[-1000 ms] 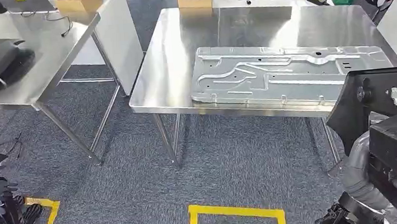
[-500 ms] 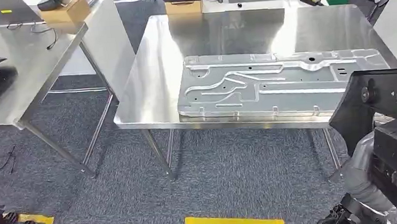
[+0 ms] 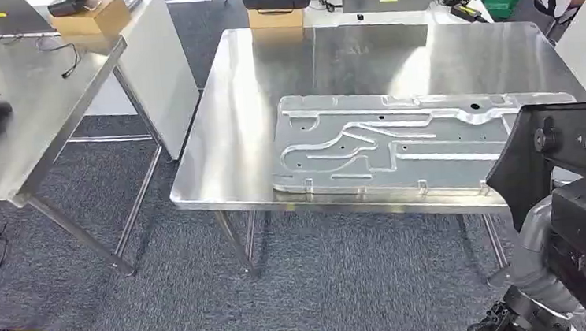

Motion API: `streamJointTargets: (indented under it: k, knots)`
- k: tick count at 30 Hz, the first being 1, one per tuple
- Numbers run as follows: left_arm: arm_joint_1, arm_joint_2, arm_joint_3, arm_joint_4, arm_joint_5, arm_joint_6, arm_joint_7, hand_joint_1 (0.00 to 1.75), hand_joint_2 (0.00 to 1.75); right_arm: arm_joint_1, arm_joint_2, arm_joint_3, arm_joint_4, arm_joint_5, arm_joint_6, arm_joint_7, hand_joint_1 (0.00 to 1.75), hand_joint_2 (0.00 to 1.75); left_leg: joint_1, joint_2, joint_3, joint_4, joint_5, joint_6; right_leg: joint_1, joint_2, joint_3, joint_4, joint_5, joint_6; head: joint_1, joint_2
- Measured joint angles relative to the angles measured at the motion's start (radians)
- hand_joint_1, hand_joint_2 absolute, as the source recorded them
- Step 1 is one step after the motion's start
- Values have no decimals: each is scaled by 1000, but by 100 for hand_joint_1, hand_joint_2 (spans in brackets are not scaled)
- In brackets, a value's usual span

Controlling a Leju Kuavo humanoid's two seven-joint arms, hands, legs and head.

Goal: Take the parts from the cabinet and place them on the table.

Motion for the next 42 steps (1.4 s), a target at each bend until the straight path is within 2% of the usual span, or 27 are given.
streamJointTargets:
  k: [1,2,3,4,6,8,10,12,14,15,17,19,21,23,24,26,28,29,30,31,32,33,35,37,38,40,42]
  knots:
    - [0,0,-1,0,0,0,0,0,175,0,0,0,0,0,0,0,175,175,1,0,5,0,-4,-2,-1,-1,8,-28,18,1,0,0]
    - [3,0,-4,0,0,0,0,0,175,2,0,0,1,0,0,0,175,175,-5,2,30,0,-28,-17,-1,-3,34,-124,86,3,4,0]
    - [0,1,-6,1,0,0,0,0,175,1,0,-2,2,0,0,0,175,175,-2,1,34,5,-35,-20,1,-7,33,-125,25,-14,5,-1]
    - [-3,0,-9,1,0,0,1,0,175,3,0,-2,2,-1,0,0,175,175,-7,4,31,1,-48,-27,2,-5,35,-123,55,-25,6,0]
    - [-1,0,-11,1,0,0,0,0,175,3,1,-4,1,0,0,0,175,175,-3,3,33,27,-44,-32,0,0,50,-122,38,-43,7,0]
    - [-7,0,-11,1,0,2,-1,0,175,4,3,-7,0,0,0,-3,175,175,0,11,-33,141,-41,-45,-1,-1,64,-125,26,-54,4,0]
    - [-8,-1,-12,1,2,2,-2,0,175,4,4,-7,0,-1,0,-3,175,175,5,12,-156,309,-97,-60,-1,-2,80,-125,6,-59,3,0]
    - [-18,-1,-12,0,3,0,-4,0,175,5,5,-8,0,-1,0,-3,175,175,8,12,-235,387,-149,-64,-1,-1,103,-125,-15,-59,3,0]
    - [-20,-1,-12,0,3,0,-3,0,175,5,5,-8,0,-4,0,-3,175,175,6,12,-245,321,-118,-56,-1,1,139,-126,-39,-59,3,0]
    - [-19,-1,-12,0,3,0,-3,0,175,5,5,-8,0,-4,0,-4,175,175,2,12,-231,244,-65,-46,2,2,160,-127,-53,-58,3,0]
    - [-14,0,-13,1,3,0,-2,0,175,6,6,-9,0,-4,0,-4,175,175,-13,12,-215,81,118,-11,-1,2,193,-140,-73,-55,5,0]
    - [-15,1,-13,1,5,3,-2,0,175,5,6,-9,2,-5,0,-4,175,175,-27,6,-217,85,119,2,-2,9,211,-154,-82,-41,6,0]
    - [-18,3,-13,2,3,3,-2,0,175,11,6,-11,2,-7,0,-3,175,175,-36,5,-169,39,103,16,-5,5,238,-149,-52,-22,4,0]
    - [-19,-3,-16,2,2,3,-1,0,175,7,6,-13,0,-7,0,-4,175,175,-25,2,-113,5,98,14,-1,2,224,-84,-49,-19,-2,-1]
    - [-18,-3,-16,2,2,5,0,0,175,4,6,-14,-2,-6,0,-7,175,175,-20,2,-101,3,91,19,1,2,176,-7,-61,-22,-3,-1]
    - [-13,-3,-16,2,3,4,0,0,175,7,6,-16,-2,-7,0,-6,175,175,-19,2,-84,3,69,20,1,2,65,125,-131,-22,1,-1]
    - [-9,-5,-17,2,3,4,0,0,175,8,6,-17,-2,-8,0,-6,175,175,-19,1,-57,3,43,17,7,2,-9,160,-195,-20,1,0]
    - [-7,-5,-17,2,3,4,0,0,175,8,6,-18,-2,-8,0,-6,175,175,-19,0,-40,3,30,16,7,1,-21,133,-188,-20,0,0]
    - [-4,-5,-17,2,3,4,0,0,175,8,6,-18,-2,-8,0,-6,175,175,-18,-1,-17,3,11,14,6,1,-19,65,-143,-15,1,0]
    - [-2,-5,-17,2,3,4,0,0,175,8,6,-18,-2,-8,0,-6,175,175,-18,0,3,3,-4,10,6,0,-12,-10,-68,-16,1,0]
    - [1,-5,-18,2,3,4,0,0,175,8,6,-18,-2,-8,0,-7,175,175,-18,1,6,1,-21,5,6,-4,-8,-87,47,-16,1,0]
    - [-1,-5,-18,2,5,4,0,0,175,10,6,-18,-1,-9,0,-8,175,175,-23,1,30,16,-39,1,8,-7,-18,-128,105,-21,0,0]
    - [-2,-5,-18,2,5,4,2,0,175,12,7,-19,-1,-12,0,-8,175,175,-23,2,29,-7,-58,-11,15,-2,-11,-120,83,-38,-7,0]
    - [-7,-4,-18,2,5,5,0,0,175,10,8,-20,-2,-6,0,-8,175,175,-22,3,23,48,-42,-19,8,2,7,-123,67,-54,-7,0]
    - [-9,-4,-18,2,5,5,0,0,175,11,9,-21,-2,2,0,-2,175,175,-20,6,-5,107,-33,-27,7,0,20,-126,55,-58,-7,0]
    - [-11,-4,-18,2,5,5,0,0,175,11,10,-24,-2,29,0,32,175,175,-8,8,-111,266,-47,-43,5,-1,42,-126,34,-64,-11,0]
    - [-15,-4,-18,2,10,5,-4,0,175,6,10,-35,1,61,0,118,175,175,2,8,-210,374,-138,-54,3,-1,69,-126,9,-63,-11,0]
